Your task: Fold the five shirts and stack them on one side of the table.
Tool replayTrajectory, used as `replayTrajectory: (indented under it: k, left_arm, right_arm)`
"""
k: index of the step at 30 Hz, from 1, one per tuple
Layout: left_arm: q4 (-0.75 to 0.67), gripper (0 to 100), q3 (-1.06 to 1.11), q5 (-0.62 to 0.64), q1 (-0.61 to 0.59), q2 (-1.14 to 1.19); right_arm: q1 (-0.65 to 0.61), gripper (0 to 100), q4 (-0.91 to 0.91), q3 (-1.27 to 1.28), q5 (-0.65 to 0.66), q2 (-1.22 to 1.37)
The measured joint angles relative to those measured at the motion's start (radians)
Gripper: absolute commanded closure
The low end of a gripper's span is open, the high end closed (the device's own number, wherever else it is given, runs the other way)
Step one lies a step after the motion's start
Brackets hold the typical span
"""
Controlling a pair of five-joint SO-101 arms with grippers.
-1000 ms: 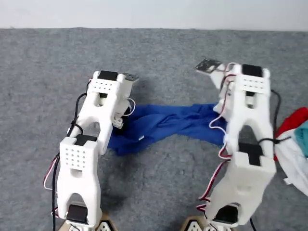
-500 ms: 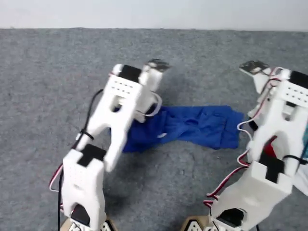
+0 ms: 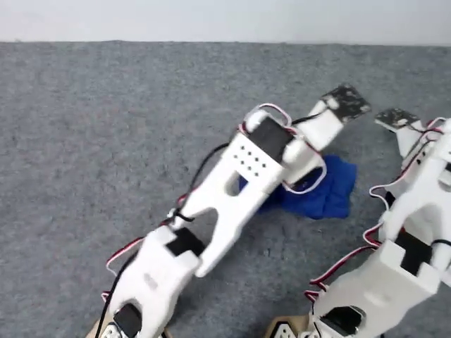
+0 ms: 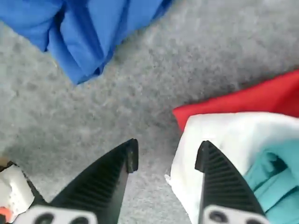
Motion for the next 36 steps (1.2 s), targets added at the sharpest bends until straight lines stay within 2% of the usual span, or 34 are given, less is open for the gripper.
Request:
replayTrajectory:
  k: [3, 6, 13, 16, 18, 21, 23, 26, 29, 33, 36]
  left_arm:
    - [0.0, 89, -0.176, 0.006, 0.035, 0.13]
    - [-0.031, 88, -0.308, 0.064, 0.069, 0.23]
    - [-0.196, 88, -0.361, 0.095, 0.107, 0.269]
    - [-0.215, 89, -0.361, 0.095, 0.075, 0.269]
    - [-0.19, 89, -0.361, 0.064, 0.055, 0.269]
    - [-0.058, 92, -0.365, -0.075, 0.06, 0.269]
    - [-0.011, 92, -0.365, -0.149, 0.046, 0.269]
    - [-0.005, 92, -0.364, -0.183, -0.029, 0.253]
    - [0.005, 92, -0.327, -0.221, -0.074, 0.213]
    - [0.006, 92, -0.235, -0.256, -0.147, 0.13]
    - [0.0, 92, -0.124, -0.255, -0.232, 0.068]
  right_arm:
    - [0.012, 78.3, 0.0, 0.008, 0.003, 0.0]
    - [0.015, 78.3, 0.0, 0.012, 0.003, 0.0]
    - [0.015, 78.3, 0.0, 0.012, 0.003, 0.0]
    - [-0.002, 78.1, 0.003, 0.012, -0.006, 0.0]
    - [-0.044, 77.9, 0.025, 0.011, -0.058, 0.0]
    - [-0.143, 75.0, 0.049, -0.028, -0.189, 0.0]
    - [-0.222, 68.2, 0.058, -0.063, -0.264, 0.0]
    - [-0.341, 54.8, 0.06, -0.106, -0.374, -0.002]
    - [-0.407, 44.6, 0.06, -0.135, -0.451, -0.018]
    - [-0.474, 43.3, 0.061, -0.138, -0.529, -0.032]
    - [-0.585, 43.5, 0.061, -0.121, -0.574, -0.041]
